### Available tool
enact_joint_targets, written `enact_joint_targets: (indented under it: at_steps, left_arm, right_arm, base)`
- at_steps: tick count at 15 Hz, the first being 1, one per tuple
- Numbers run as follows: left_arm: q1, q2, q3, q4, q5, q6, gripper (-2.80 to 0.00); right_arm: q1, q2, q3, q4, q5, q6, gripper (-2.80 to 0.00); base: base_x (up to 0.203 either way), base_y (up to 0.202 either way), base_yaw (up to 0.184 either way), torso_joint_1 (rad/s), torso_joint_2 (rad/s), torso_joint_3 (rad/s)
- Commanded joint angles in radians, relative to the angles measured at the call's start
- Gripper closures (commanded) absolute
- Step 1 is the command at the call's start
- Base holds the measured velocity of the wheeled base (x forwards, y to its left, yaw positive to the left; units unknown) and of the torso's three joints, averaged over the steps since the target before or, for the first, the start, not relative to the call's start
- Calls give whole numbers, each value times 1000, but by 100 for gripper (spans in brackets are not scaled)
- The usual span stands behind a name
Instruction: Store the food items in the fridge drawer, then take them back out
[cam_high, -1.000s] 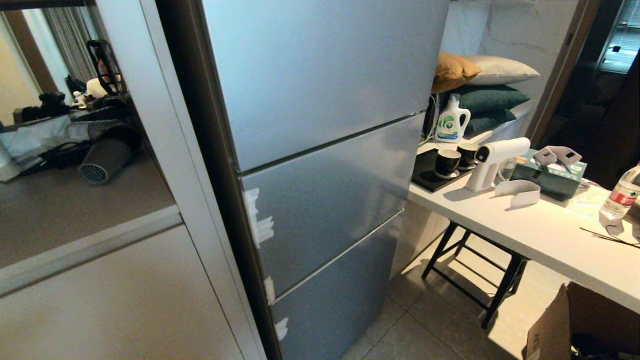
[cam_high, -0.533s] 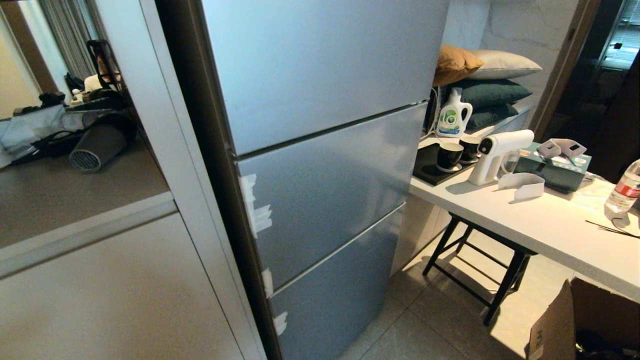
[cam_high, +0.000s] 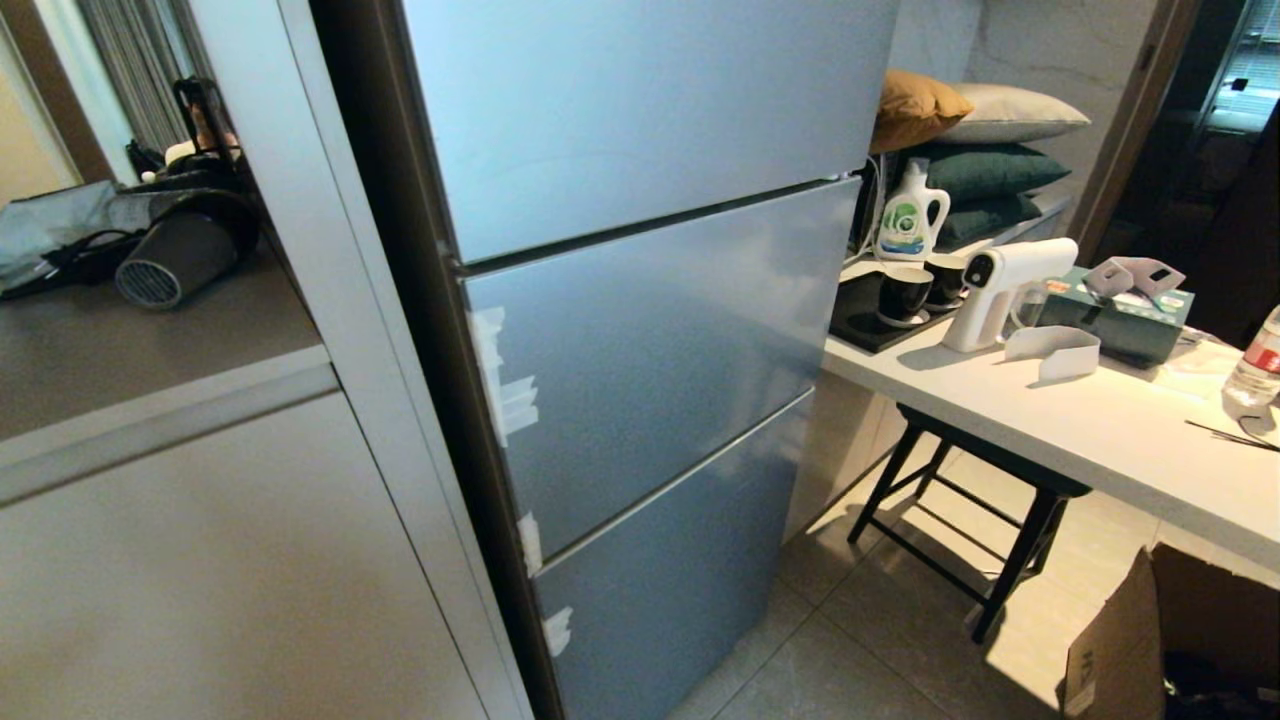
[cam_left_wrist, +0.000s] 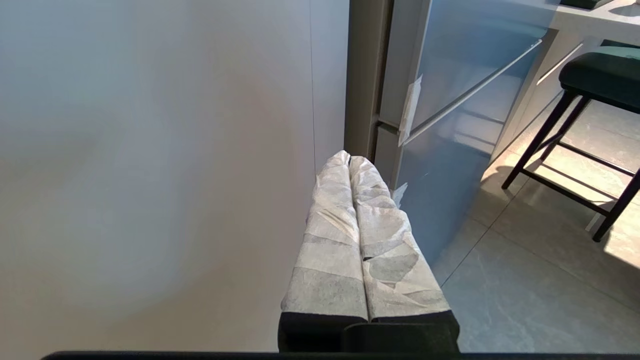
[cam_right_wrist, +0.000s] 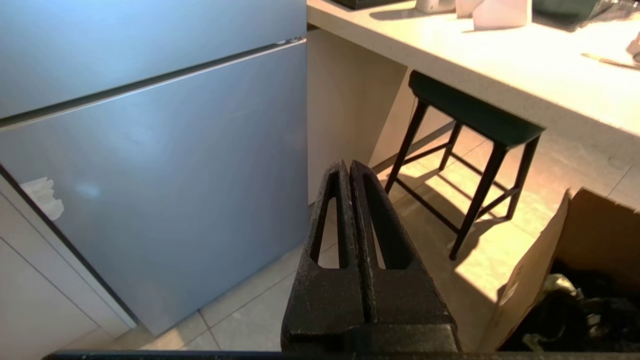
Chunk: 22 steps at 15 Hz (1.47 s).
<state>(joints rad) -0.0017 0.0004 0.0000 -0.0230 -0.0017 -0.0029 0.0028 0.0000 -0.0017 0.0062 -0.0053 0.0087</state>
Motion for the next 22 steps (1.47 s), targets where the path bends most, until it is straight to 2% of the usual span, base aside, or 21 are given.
enact_joint_targets:
  at_steps: [1, 3, 4, 6, 8, 9, 12, 14, 16, 18, 20, 22]
  left_arm:
    - [0, 0, 11, -2, 0, 2, 0]
    - [0, 0, -19, -13, -2, 7, 0]
    - [0, 5, -85, -14, -16, -1, 0]
    - [-1, 83, -238, 0, -93, -65, 0]
    - [-9, 259, -320, 7, -209, -152, 0]
    - [-11, 351, -338, 7, -268, -176, 0]
    - [-25, 661, -381, -39, -426, -211, 0]
    - [-40, 871, -400, -150, -464, -205, 0]
    - [-55, 1068, -412, -313, -402, -170, 0]
    - [-90, 1231, -425, -506, -270, -130, 0]
    - [-156, 1356, -442, -680, -140, -113, 0]
    - [-193, 1457, -478, -800, -50, -118, 0]
  right_arm:
    - [0, 2, 0, 0, -1, 2, 0]
    - [0, 2, 0, 0, -1, 2, 0]
    - [0, 2, 0, 0, -1, 2, 0]
    - [0, 2, 0, 0, -1, 3, 0]
    - [0, 2, 0, 0, -1, 4, 0]
    - [0, 2, 0, 0, 1, 2, 0]
    - [0, 2, 0, 0, -1, 4, 0]
    - [0, 2, 0, 0, -1, 5, 0]
    - [0, 2, 0, 0, -1, 4, 0]
    - [0, 2, 0, 0, -1, 5, 0]
    - [0, 2, 0, 0, -1, 7, 0]
    - [0, 2, 0, 0, -1, 17, 0]
  base:
    - [0, 0, 0, -21, 77, 45]
    - [0, 0, 0, -4, 13, 11]
    - [0, 0, 0, 0, 0, 0]
    - [0, 0, 0, 0, 0, 0]
    - [0, 0, 0, 0, 0, 0]
    - [0, 0, 0, 0, 0, 0]
    - [0, 0, 0, 0, 0, 0]
    - [0, 0, 0, 0, 0, 0]
    - [0, 0, 0, 0, 0, 0]
    - [0, 0, 0, 0, 0, 0]
    - [0, 0, 0, 0, 0, 0]
    - [0, 0, 0, 0, 0, 0]
